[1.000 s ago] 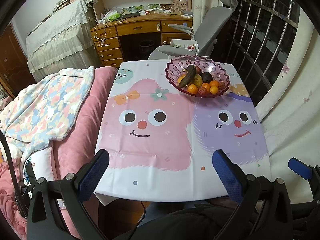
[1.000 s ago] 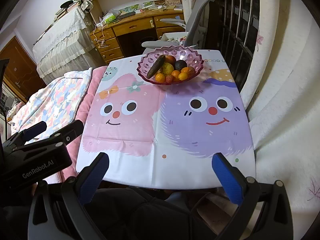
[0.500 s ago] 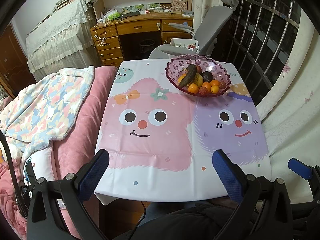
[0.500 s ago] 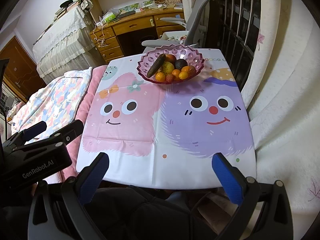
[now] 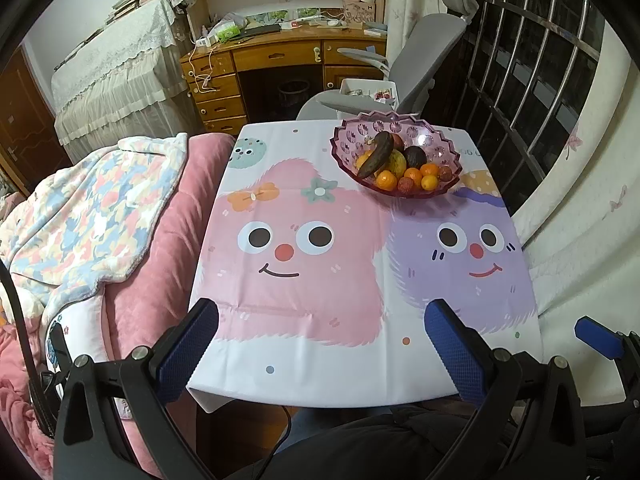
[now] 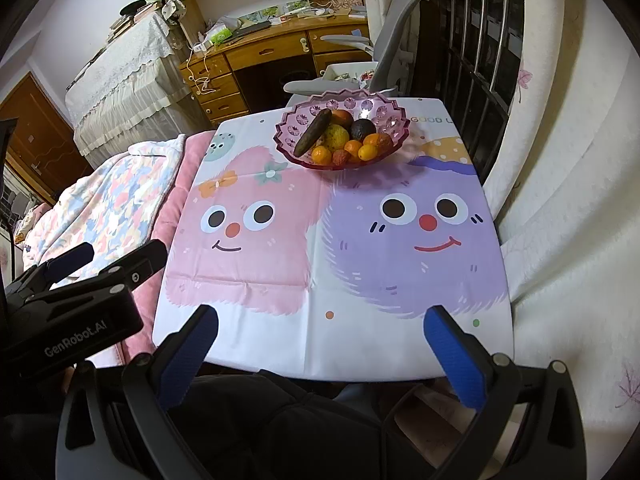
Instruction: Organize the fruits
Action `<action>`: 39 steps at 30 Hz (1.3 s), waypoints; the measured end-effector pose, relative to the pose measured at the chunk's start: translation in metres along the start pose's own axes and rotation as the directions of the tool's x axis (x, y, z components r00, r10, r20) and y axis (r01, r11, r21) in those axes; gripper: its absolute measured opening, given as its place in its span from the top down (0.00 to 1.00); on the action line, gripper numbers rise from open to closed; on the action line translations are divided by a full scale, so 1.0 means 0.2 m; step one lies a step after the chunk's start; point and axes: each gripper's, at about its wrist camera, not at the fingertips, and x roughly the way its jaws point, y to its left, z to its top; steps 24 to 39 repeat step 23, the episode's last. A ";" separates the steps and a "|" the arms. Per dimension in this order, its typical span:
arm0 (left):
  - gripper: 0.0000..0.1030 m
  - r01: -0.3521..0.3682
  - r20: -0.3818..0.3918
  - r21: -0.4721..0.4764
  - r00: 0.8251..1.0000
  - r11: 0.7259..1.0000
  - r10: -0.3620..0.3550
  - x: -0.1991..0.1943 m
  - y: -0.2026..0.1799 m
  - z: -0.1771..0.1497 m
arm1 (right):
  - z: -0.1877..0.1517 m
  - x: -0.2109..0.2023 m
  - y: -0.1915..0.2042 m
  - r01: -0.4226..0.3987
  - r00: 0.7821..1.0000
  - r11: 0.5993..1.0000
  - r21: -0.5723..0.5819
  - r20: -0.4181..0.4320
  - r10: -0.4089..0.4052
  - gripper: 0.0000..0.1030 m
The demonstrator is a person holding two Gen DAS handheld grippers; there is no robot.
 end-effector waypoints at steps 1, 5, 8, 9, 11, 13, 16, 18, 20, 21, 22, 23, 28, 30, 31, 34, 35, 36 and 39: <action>0.01 0.001 0.001 0.000 1.000 1.000 -0.001 0.00 0.01 0.00 | 0.00 0.01 0.00 0.000 1.000 1.000 0.000 0.001 0.000 0.00; 0.01 0.002 -0.001 0.001 1.000 1.000 -0.002 0.00 0.01 0.01 | 0.00 0.01 0.00 0.000 1.000 1.000 0.000 -0.001 0.000 0.00; 0.01 0.001 -0.001 0.000 1.000 1.000 -0.001 0.01 0.02 0.01 | 0.00 0.01 0.00 0.000 1.000 1.000 0.000 -0.002 0.000 0.00; 0.01 0.001 -0.001 0.002 1.000 1.000 -0.001 0.00 0.01 0.01 | 0.00 0.01 0.00 0.000 1.000 1.000 0.000 -0.002 0.000 0.00; 0.01 0.001 -0.001 0.002 1.000 1.000 -0.001 0.00 0.01 0.01 | 0.00 0.01 0.00 0.000 1.000 1.000 0.000 -0.003 0.000 0.00; 0.01 0.001 -0.002 0.002 1.000 1.000 -0.001 0.01 0.02 0.01 | 0.01 0.01 0.00 0.000 1.000 1.000 0.001 -0.003 0.000 0.00; 0.01 0.003 -0.002 0.003 1.000 1.000 -0.003 0.01 0.02 0.02 | 0.01 0.01 0.00 0.000 1.000 1.000 0.002 -0.004 0.000 0.00; 0.01 0.003 -0.002 0.003 1.000 1.000 -0.003 0.01 0.02 0.02 | 0.00 0.01 0.01 0.001 1.000 1.000 0.004 -0.007 -0.001 0.00; 0.01 0.002 -0.003 0.002 1.000 1.000 -0.002 0.01 0.02 0.02 | 0.00 0.02 0.01 0.001 1.000 1.000 0.005 -0.008 -0.001 0.00; 0.01 0.002 -0.001 0.001 1.000 1.000 -0.002 0.01 0.02 0.02 | 0.00 0.02 0.01 0.001 1.000 1.000 0.004 -0.007 -0.001 0.00; 0.01 0.003 -0.001 0.001 1.000 1.000 -0.003 0.01 0.02 0.02 | 0.00 0.02 0.01 0.000 1.000 1.000 0.004 -0.007 0.000 0.00; 0.01 0.003 -0.001 0.001 1.000 1.000 -0.003 0.01 0.02 0.02 | 0.00 0.02 0.01 0.000 1.000 1.000 0.004 -0.007 0.000 0.00; 0.01 0.003 -0.001 0.001 1.000 1.000 -0.003 0.01 0.02 0.02 | 0.00 0.02 0.01 0.000 1.000 1.000 0.004 -0.007 0.000 0.00; 0.01 0.003 -0.001 0.001 1.000 1.000 -0.003 0.01 0.02 0.02 | 0.00 0.02 0.01 0.000 1.000 1.000 0.004 -0.007 0.000 0.00; 0.01 0.003 -0.001 0.001 1.000 1.000 -0.003 0.01 0.02 0.02 | 0.00 0.02 0.01 0.000 1.000 1.000 0.004 -0.007 0.000 0.00; 0.01 0.003 -0.001 0.001 1.000 1.000 -0.003 0.01 0.02 0.02 | 0.00 0.02 0.01 0.000 1.000 1.000 0.004 -0.007 0.000 0.00; 0.01 0.003 -0.001 0.001 1.000 1.000 -0.003 0.01 0.02 0.02 | 0.00 0.02 0.01 0.000 1.000 1.000 0.004 -0.007 0.000 0.00; 0.01 0.003 -0.001 0.001 1.000 1.000 -0.003 0.01 0.02 0.02 | 0.00 0.02 0.01 0.000 1.000 1.000 0.004 -0.007 0.000 0.00; 0.01 0.003 -0.001 0.001 1.000 1.000 -0.003 0.01 0.02 0.02 | 0.00 0.02 0.01 0.000 1.000 1.000 0.004 -0.007 0.000 0.00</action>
